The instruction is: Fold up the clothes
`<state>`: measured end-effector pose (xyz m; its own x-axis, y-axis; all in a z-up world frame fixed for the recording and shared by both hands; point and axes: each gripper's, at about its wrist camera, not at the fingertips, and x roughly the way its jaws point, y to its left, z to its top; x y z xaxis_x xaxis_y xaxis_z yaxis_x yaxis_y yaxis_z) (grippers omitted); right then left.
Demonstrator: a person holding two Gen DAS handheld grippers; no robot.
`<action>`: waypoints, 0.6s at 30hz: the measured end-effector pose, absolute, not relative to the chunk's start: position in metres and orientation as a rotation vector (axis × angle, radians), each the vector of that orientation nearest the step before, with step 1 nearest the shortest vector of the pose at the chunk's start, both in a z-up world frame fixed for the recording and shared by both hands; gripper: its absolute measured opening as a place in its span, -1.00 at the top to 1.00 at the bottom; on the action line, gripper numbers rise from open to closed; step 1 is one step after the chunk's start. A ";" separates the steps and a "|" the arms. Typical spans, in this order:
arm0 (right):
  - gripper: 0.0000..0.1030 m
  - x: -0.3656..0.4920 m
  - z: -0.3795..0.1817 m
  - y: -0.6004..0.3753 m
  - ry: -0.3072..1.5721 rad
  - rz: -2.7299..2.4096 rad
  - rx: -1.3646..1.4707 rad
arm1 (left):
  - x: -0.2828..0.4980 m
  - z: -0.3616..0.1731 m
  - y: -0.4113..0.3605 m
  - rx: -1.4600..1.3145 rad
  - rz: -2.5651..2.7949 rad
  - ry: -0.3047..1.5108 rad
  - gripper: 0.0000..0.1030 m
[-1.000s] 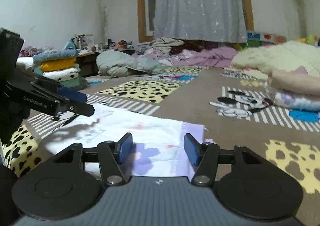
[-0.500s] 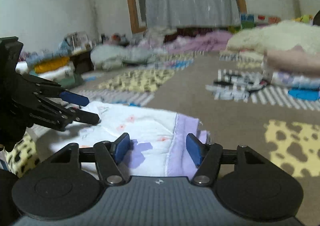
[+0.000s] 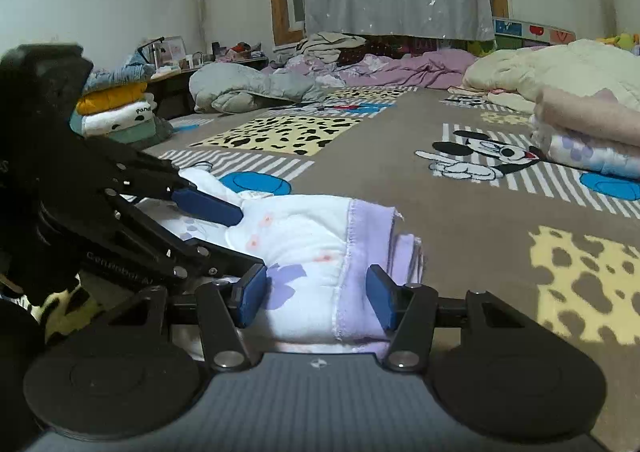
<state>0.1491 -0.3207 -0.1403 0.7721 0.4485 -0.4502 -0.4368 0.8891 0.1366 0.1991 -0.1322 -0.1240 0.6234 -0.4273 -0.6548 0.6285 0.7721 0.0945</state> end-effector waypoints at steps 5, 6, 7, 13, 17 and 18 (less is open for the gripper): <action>-0.06 0.144 -0.133 -0.323 0.458 0.489 0.032 | 0.192 -0.106 -0.127 0.341 -0.616 0.643 -0.16; -0.05 0.142 -0.130 -0.325 0.438 0.489 0.039 | 0.188 -0.098 -0.122 0.338 -0.611 0.627 -0.16; -0.04 0.139 -0.127 -0.327 0.414 0.483 0.040 | 0.183 -0.090 -0.117 0.340 -0.605 0.605 -0.16; 0.03 0.130 -0.115 -0.330 0.307 0.503 0.040 | 0.155 -0.079 -0.078 0.361 -0.556 0.581 -0.14; 0.01 0.144 -0.129 -0.316 0.429 0.506 -0.004 | 0.156 -0.099 -0.076 0.346 -0.550 0.640 -0.13; 0.01 0.149 -0.136 -0.313 0.476 0.497 -0.012 | 0.159 -0.105 -0.078 0.338 -0.545 0.657 -0.13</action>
<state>0.1494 -0.3132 -0.1357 0.7721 0.4561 -0.4426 -0.4617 0.8811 0.1026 0.1586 -0.0782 -0.1050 0.6604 -0.3680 -0.6546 0.5748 0.8086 0.1253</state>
